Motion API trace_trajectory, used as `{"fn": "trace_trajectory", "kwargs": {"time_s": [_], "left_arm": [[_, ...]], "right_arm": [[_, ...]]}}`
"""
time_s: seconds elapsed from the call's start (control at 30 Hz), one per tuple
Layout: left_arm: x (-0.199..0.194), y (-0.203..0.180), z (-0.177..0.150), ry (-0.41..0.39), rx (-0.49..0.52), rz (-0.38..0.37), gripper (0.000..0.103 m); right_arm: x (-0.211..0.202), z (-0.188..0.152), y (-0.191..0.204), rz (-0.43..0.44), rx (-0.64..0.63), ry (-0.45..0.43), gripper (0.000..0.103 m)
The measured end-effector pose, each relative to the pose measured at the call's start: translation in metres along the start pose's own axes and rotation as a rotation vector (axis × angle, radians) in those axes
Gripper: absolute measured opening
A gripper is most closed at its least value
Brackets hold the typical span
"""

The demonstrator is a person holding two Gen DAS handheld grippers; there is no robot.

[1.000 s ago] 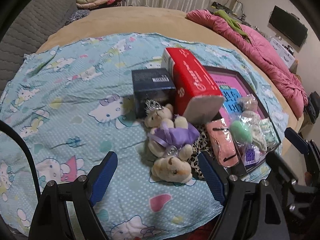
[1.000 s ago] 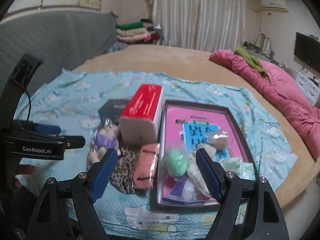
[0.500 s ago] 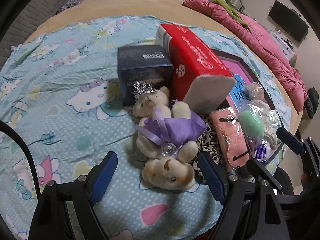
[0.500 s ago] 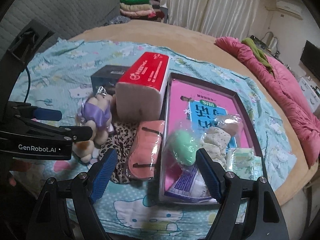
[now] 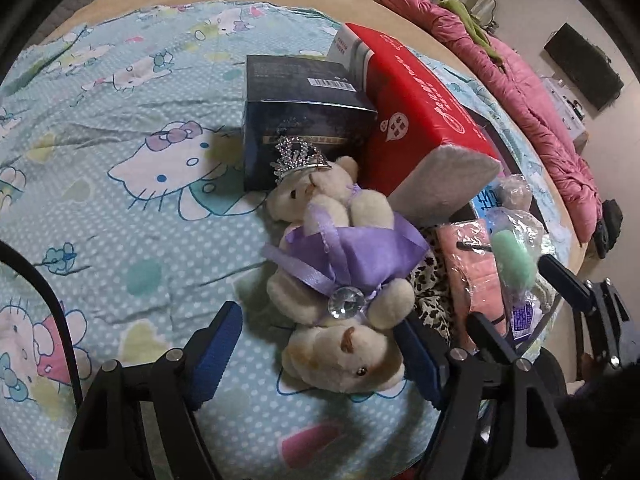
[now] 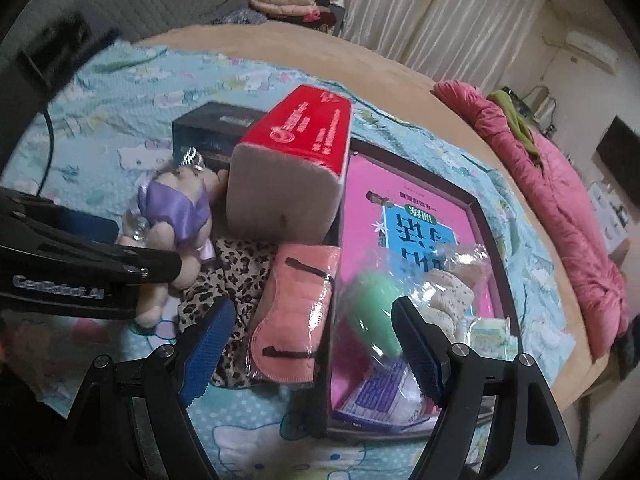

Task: Organize soft objects
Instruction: 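Grasp the purple-dressed teddy bear with the left tool while the right grasps the pink bagged towel, then lift and carry the teddy bear and pink towel with both tools over the pink box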

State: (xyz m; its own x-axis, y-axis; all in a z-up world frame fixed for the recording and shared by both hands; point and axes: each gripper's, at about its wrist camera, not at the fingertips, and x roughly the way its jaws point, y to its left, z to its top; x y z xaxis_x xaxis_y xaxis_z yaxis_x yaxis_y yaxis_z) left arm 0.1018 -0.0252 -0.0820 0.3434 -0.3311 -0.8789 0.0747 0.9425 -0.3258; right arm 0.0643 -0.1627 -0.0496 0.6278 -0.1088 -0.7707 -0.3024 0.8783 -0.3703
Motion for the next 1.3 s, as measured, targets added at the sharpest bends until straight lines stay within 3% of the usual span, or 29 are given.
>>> {"fn": "trace_trajectory", "kwargs": {"time_s": [0.23, 0.4, 0.5, 0.7, 0.8, 1.3], "left_arm": [[-0.004, 0.011, 0.000, -0.002, -0.024, -0.038, 0.077], [-0.001, 0.007, -0.001, 0.007, -0.007, -0.040, 0.077], [0.001, 0.005, -0.002, 0.009, 0.000, -0.040, 0.075], [0.006, -0.007, -0.002, 0.006, 0.010, -0.059, 0.065], [0.004, -0.007, -0.003, -0.002, 0.001, -0.090, 0.054], [-0.013, -0.004, -0.010, -0.065, -0.005, -0.129, 0.048]], "right_arm": [[0.021, 0.004, 0.014, -0.065, -0.076, 0.034, 0.078], [0.033, 0.006, 0.016, -0.069, -0.093, 0.057, 0.052], [0.035, 0.005, 0.009, -0.038, -0.056, 0.058, 0.043], [0.026, 0.003, -0.024, 0.132, 0.128, 0.039, 0.040], [0.019, 0.000, -0.033, 0.208, 0.185, 0.013, 0.040], [-0.006, -0.001, -0.029, 0.274, 0.189, -0.070, 0.039]]}}
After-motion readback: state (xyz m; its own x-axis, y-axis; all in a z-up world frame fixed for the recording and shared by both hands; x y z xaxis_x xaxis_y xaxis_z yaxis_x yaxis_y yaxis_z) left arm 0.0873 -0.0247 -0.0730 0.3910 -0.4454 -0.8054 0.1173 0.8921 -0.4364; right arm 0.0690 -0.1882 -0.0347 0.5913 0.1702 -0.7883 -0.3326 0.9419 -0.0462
